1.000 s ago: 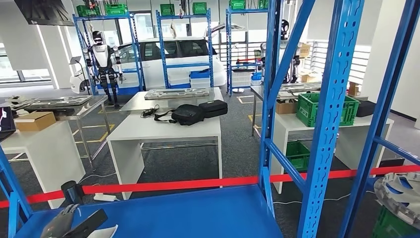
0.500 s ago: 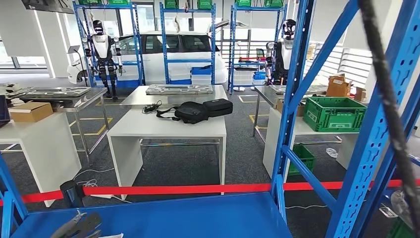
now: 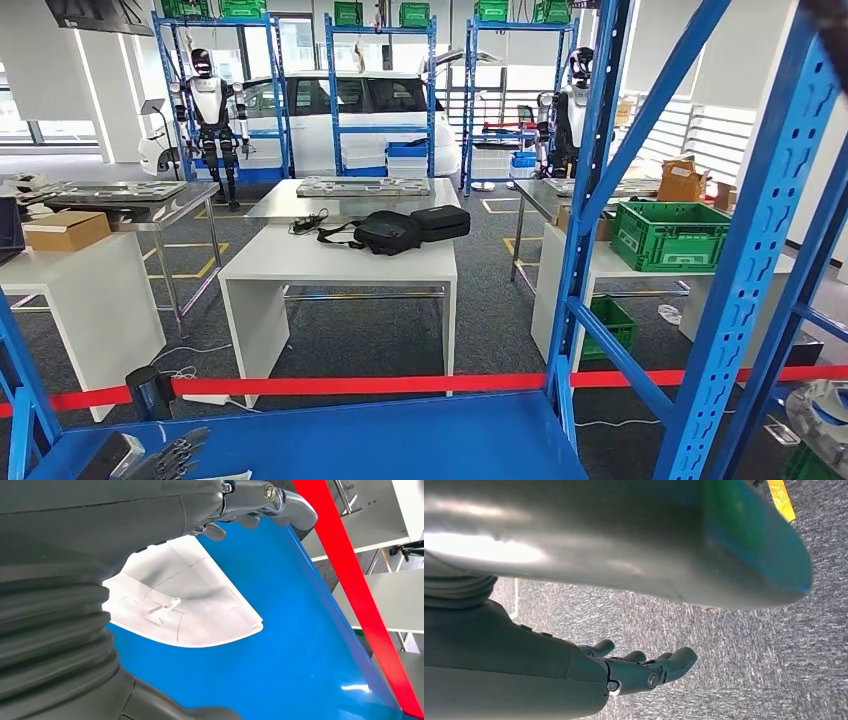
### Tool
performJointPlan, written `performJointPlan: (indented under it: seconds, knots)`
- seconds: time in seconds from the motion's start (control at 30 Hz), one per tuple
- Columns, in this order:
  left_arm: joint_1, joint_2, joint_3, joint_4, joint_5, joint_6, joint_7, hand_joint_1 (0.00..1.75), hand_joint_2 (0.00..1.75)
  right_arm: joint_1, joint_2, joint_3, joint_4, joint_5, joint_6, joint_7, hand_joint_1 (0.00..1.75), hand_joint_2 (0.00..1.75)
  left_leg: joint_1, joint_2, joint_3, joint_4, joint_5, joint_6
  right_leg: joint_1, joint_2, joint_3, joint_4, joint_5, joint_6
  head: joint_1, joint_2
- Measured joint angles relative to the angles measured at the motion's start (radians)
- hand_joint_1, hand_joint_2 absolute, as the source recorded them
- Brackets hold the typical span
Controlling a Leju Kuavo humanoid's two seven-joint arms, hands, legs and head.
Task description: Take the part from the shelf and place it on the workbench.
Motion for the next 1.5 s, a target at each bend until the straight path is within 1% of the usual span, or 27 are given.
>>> performJointPlan:
  seconds: [0.3,0.37,0.5,0.57,0.7,0.8,0.9,1.03,1.33,1.5]
  knots:
    - [0.005,0.000,0.014,-0.002,0.002,-0.004,-0.003,0.00,1.75,0.000,0.000,0.000,0.000,0.000,0.000,0.000,0.00,0.00,0.000,0.000,0.001,-0.002,0.000,0.000,0.000,0.000,0.000,0.000,0.000,0.000,0.000,0.000]
    - [0.007,0.000,0.016,-0.005,0.016,-0.027,-0.025,0.00,1.75,0.000,0.000,0.000,0.000,0.000,0.000,0.000,0.00,0.00,0.000,0.000,0.001,-0.002,0.000,0.000,0.000,0.000,0.000,0.000,0.000,0.000,0.000,0.000]
    - [0.019,-0.002,0.018,-0.035,0.075,-0.078,-0.102,0.00,1.75,0.000,0.000,-0.005,0.000,-0.001,0.001,-0.001,0.00,0.00,0.000,0.000,0.002,-0.002,0.000,0.000,0.000,0.000,0.000,0.000,0.000,0.000,0.000,0.000]
    - [0.032,-0.005,0.015,-0.070,0.104,-0.090,-0.115,0.00,1.75,0.000,0.000,-0.011,0.000,-0.002,0.001,-0.001,0.00,0.00,0.000,0.000,0.002,-0.002,0.000,0.000,0.000,0.000,0.000,0.000,0.000,0.000,0.000,0.000]
    - [0.055,-0.011,-0.016,-0.143,0.128,-0.095,-0.118,0.00,1.75,0.000,0.000,-0.021,0.000,-0.005,0.000,0.000,0.00,0.00,0.000,0.000,0.002,-0.002,0.000,0.000,0.000,0.000,0.000,0.000,0.000,0.000,0.000,0.000]
    - [0.063,-0.008,-0.073,-0.179,0.088,-0.085,-0.118,0.00,1.75,0.000,0.001,-0.025,0.000,-0.006,0.002,0.000,0.00,0.00,0.000,0.000,0.002,-0.002,0.000,0.000,0.000,0.000,0.001,0.000,0.000,0.000,0.000,0.000]
    - [0.077,0.015,-0.176,-0.212,0.049,-0.079,-0.118,0.00,1.75,0.000,0.002,-0.026,0.000,-0.005,0.003,0.001,0.00,0.00,0.000,0.001,0.002,-0.002,0.000,0.000,0.000,0.000,0.001,0.000,0.000,0.000,0.000,0.000]
    - [0.100,0.064,-0.279,-0.257,0.091,-0.092,-0.119,0.00,1.75,0.002,0.005,-0.030,0.000,0.002,0.000,0.000,0.00,0.00,0.001,0.002,0.003,-0.002,0.000,0.000,0.001,0.001,0.001,0.000,0.000,0.000,0.000,0.000]
    - [0.167,0.194,-0.442,-0.328,0.136,-0.095,-0.120,0.00,1.75,0.006,0.011,-0.031,0.000,0.018,0.008,-0.001,0.00,0.00,0.001,0.001,0.004,-0.004,0.000,-0.001,0.001,0.001,0.001,0.000,-0.002,0.000,0.000,0.000]
    - [0.181,0.241,-0.510,-0.341,0.120,-0.090,-0.118,0.00,1.75,0.006,0.012,-0.031,0.000,0.027,0.016,-0.001,0.00,0.00,0.001,0.001,0.004,-0.004,0.000,-0.001,0.001,0.001,0.001,0.000,-0.002,0.000,0.000,0.000]
